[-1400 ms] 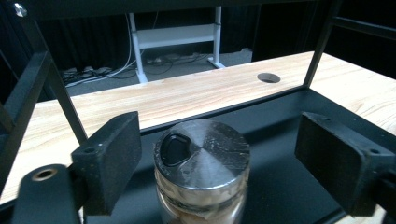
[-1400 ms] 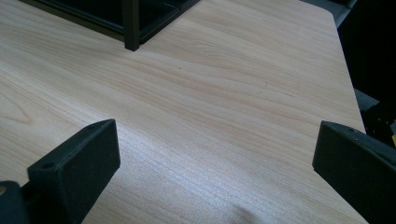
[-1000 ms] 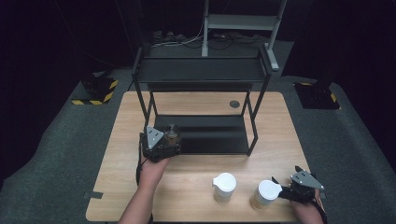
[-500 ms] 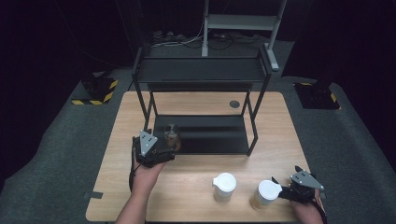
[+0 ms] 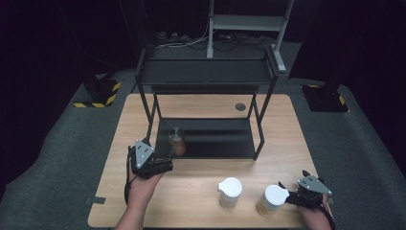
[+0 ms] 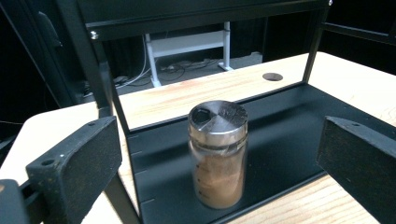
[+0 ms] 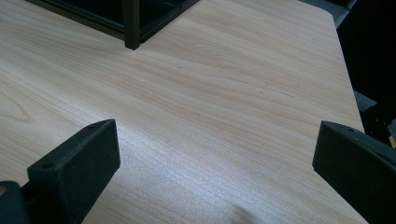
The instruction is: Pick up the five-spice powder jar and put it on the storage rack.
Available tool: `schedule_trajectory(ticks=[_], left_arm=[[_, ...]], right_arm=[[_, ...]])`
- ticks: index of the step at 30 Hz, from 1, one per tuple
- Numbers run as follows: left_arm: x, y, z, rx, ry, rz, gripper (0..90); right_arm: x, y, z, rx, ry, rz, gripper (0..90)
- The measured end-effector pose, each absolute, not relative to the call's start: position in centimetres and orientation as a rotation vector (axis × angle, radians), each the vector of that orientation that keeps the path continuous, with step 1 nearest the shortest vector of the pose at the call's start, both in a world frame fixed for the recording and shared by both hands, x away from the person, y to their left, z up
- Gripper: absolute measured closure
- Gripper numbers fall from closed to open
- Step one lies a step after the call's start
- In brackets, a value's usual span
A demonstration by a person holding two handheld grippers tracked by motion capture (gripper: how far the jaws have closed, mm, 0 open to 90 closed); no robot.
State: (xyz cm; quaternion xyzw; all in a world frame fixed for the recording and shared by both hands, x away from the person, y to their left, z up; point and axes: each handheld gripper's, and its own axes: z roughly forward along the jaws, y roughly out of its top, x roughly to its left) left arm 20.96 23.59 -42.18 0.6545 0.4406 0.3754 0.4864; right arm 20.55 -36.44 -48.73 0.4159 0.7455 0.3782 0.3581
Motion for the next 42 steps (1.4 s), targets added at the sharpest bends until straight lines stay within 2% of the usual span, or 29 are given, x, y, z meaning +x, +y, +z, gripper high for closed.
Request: schedule_trajectory(ticks=[20, 42], left_arm=[[17.8, 25.1, -44.4, 1.615, 1.093, 0.910, 0.3], [17.1, 25.7, -48.7, 1.770, 1.170, 0.815, 0.3]], right_arm=[[20.5, -36.3, -48.7, 1.069, 1.924, 0.968, 0.0], [20.5, -36.1, -48.7, 1.065, 1.923, 0.961, 0.0]])
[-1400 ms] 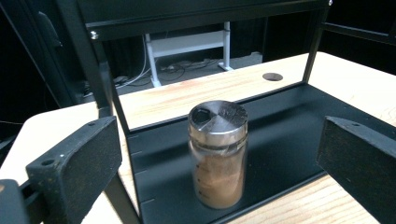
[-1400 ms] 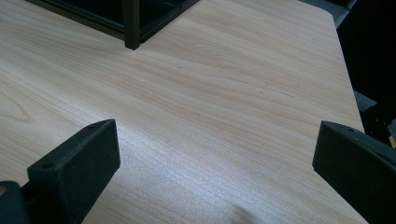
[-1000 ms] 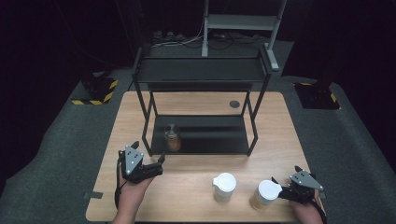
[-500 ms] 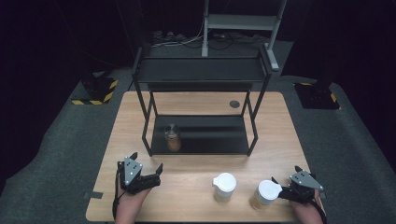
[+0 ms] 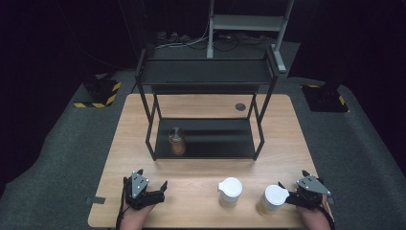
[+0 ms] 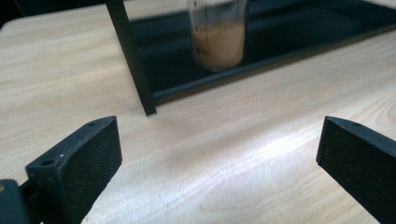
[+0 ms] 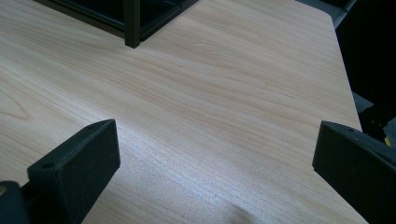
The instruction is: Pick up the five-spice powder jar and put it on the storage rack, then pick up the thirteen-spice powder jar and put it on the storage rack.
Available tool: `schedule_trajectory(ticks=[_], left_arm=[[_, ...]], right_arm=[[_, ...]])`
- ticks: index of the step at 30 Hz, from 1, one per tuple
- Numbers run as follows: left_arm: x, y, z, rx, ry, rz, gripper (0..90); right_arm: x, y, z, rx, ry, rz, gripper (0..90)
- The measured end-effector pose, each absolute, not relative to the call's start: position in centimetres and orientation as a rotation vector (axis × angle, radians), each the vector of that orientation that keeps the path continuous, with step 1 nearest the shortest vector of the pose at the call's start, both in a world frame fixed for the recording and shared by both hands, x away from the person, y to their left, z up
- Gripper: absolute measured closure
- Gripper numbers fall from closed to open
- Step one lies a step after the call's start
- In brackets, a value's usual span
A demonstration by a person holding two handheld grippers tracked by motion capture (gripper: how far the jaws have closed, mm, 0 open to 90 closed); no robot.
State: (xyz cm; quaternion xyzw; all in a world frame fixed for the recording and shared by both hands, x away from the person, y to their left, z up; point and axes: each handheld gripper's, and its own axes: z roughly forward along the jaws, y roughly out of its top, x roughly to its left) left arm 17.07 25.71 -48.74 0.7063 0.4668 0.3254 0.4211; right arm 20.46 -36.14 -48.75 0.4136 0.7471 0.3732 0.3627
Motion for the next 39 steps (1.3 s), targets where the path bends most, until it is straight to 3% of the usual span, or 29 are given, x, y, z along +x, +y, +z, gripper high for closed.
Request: schedule_trajectory(ticks=[14, 39], left_arm=[[17.1, 23.6, -48.6, 1.940, 1.116, 0.895, 0.6], [17.0, 23.9, -48.6, 1.949, 1.079, 0.886, 0.8]], right_arm=[[20.4, -36.1, -48.8, 1.055, 1.921, 0.959, 0.0], [19.8, -37.4, -48.4, 1.075, 1.873, 1.041, 0.1]])
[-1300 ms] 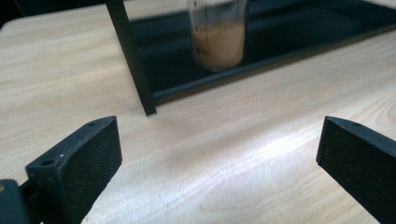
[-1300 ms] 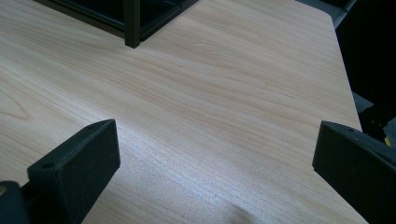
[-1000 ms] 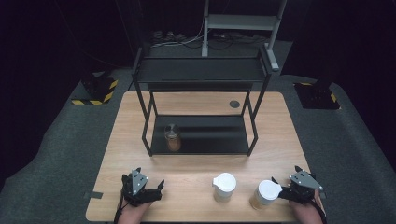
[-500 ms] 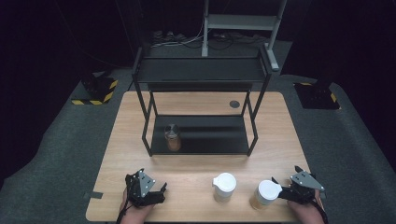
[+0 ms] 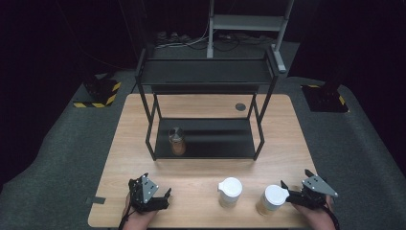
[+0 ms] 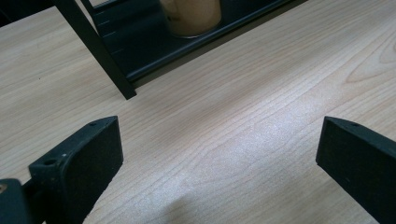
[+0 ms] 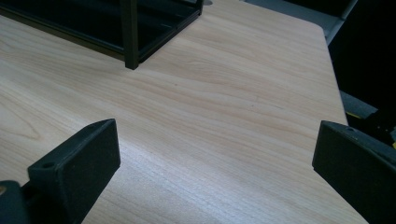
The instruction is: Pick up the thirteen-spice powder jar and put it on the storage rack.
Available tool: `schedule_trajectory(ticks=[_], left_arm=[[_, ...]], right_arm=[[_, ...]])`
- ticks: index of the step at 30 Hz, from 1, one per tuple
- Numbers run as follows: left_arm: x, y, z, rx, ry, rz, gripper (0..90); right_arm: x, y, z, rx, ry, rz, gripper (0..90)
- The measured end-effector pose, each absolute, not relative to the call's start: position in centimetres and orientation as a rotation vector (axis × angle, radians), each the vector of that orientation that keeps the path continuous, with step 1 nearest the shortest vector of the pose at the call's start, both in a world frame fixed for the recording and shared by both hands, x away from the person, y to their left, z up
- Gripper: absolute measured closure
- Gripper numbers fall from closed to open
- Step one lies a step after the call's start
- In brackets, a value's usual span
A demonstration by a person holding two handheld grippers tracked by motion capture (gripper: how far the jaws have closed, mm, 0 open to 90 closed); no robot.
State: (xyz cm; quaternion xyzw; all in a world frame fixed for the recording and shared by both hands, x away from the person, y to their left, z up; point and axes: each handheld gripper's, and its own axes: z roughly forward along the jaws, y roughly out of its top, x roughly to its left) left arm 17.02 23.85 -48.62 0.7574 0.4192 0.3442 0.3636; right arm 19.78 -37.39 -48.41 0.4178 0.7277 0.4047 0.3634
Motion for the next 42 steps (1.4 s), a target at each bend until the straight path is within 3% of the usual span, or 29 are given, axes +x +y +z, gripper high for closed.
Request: schedule_trajectory(ticks=[42], left_arm=[[17.3, 24.0, -48.5, 1.982, 1.043, 0.867, 0.8]], right_arm=[[16.2, -36.0, -42.0, 0.999, 1.741, 1.219, 0.0]])
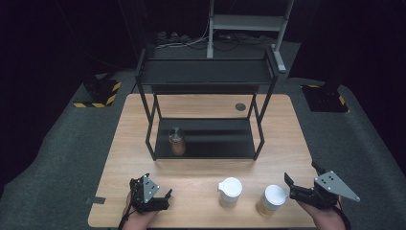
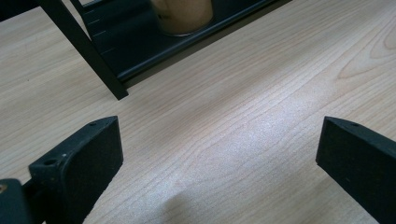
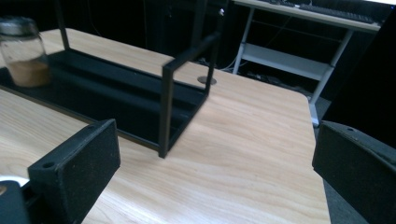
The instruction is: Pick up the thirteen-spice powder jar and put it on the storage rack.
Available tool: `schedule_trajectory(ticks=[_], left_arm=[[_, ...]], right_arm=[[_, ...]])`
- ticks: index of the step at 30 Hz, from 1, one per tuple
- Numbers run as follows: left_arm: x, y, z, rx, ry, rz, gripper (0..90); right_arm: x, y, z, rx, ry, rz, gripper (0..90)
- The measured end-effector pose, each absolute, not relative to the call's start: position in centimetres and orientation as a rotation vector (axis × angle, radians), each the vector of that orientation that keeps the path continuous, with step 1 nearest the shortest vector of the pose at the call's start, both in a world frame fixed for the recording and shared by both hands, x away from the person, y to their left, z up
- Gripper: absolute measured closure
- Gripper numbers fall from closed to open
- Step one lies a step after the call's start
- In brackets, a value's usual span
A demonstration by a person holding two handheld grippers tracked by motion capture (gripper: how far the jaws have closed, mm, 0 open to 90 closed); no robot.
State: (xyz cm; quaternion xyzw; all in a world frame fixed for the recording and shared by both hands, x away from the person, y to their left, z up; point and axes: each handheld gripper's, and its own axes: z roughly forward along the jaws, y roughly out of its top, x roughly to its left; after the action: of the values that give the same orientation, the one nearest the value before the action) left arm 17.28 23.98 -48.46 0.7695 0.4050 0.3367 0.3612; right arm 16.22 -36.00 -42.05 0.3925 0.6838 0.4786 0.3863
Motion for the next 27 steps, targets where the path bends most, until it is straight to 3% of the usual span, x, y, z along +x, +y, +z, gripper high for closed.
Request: schedule_trajectory(ticks=[27], left_arm=[[17.5, 24.6, -48.4, 1.975, 1.034, 0.836, 0.8]], right_arm=[[15.0, -30.1, -39.3, 0.897, 1.838, 1.341, 0.0]])
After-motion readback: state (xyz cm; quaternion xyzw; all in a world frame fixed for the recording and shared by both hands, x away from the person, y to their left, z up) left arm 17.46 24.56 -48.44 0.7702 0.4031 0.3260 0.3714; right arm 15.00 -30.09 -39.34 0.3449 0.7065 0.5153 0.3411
